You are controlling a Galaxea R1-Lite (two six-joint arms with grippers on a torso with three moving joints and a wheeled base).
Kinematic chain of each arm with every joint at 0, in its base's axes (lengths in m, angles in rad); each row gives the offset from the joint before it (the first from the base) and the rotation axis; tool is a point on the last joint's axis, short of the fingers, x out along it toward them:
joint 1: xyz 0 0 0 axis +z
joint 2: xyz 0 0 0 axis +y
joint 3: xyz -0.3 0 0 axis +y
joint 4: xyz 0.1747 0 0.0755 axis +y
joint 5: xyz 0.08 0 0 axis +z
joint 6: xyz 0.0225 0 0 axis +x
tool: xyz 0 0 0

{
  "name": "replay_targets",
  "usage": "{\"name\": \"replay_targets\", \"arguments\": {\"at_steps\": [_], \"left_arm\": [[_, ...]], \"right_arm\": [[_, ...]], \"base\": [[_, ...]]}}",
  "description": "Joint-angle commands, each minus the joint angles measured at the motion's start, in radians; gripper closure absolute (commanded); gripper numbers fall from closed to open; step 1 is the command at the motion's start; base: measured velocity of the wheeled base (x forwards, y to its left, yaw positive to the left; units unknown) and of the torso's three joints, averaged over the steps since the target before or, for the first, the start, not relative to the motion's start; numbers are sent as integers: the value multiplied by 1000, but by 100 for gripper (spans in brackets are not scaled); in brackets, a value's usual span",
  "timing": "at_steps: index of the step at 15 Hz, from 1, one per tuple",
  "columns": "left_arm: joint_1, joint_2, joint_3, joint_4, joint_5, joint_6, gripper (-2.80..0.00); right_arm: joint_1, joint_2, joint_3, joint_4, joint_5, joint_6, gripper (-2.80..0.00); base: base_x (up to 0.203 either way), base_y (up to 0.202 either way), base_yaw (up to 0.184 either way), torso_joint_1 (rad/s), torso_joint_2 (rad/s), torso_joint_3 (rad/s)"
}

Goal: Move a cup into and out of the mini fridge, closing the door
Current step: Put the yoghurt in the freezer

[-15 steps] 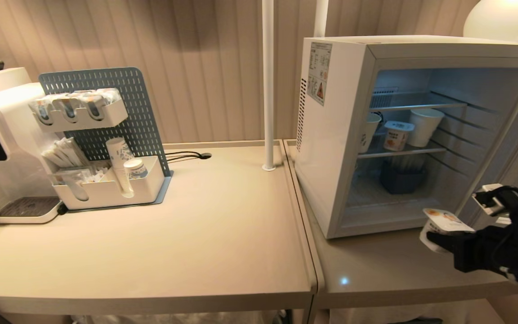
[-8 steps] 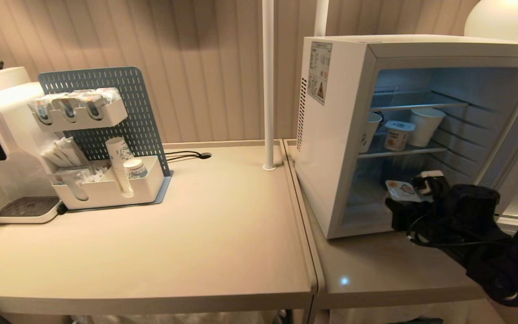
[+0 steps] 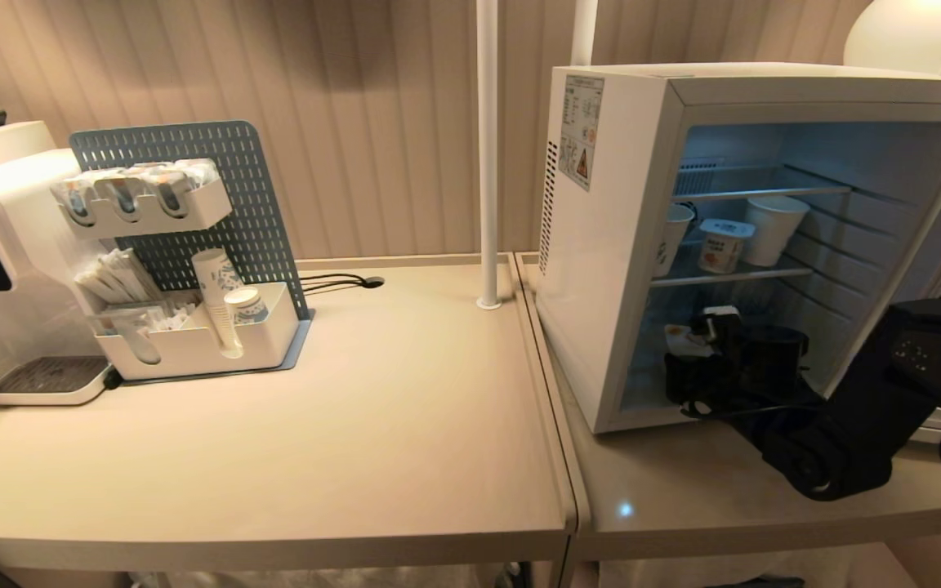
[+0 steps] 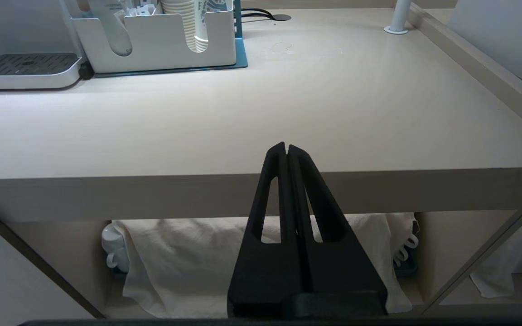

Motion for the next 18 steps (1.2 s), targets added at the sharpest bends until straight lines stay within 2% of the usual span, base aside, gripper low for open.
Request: {"name": "replay_targets", "arguments": {"at_steps": [1, 8, 12, 13, 14, 18], "left_arm": [[0, 1, 0, 0, 0, 0, 0], [0, 1, 0, 0, 0, -2, 0], [0, 1, 0, 0, 0, -2, 0], [0, 1, 0, 0, 0, -2, 0], [0, 1, 0, 0, 0, -2, 0], [0, 1, 0, 0, 0, -2, 0]], "right_arm": [[-3, 55, -56, 13, -3, -1, 0], [-19, 123, -255, 184, -21, -1, 0], [-30, 146, -279, 212, -23, -1, 0], [-34, 149, -279, 213, -35, -1, -280], [-35, 150, -281, 215, -59, -2, -280], [-37, 107, -240, 208, -55, -1, -280]], "base": [[0, 0, 0, 0, 0, 0], [0, 0, 0, 0, 0, 0], [0, 0, 0, 0, 0, 0], [0, 0, 0, 0, 0, 0], [0, 0, 0, 0, 0, 0], [0, 0, 0, 0, 0, 0]]}}
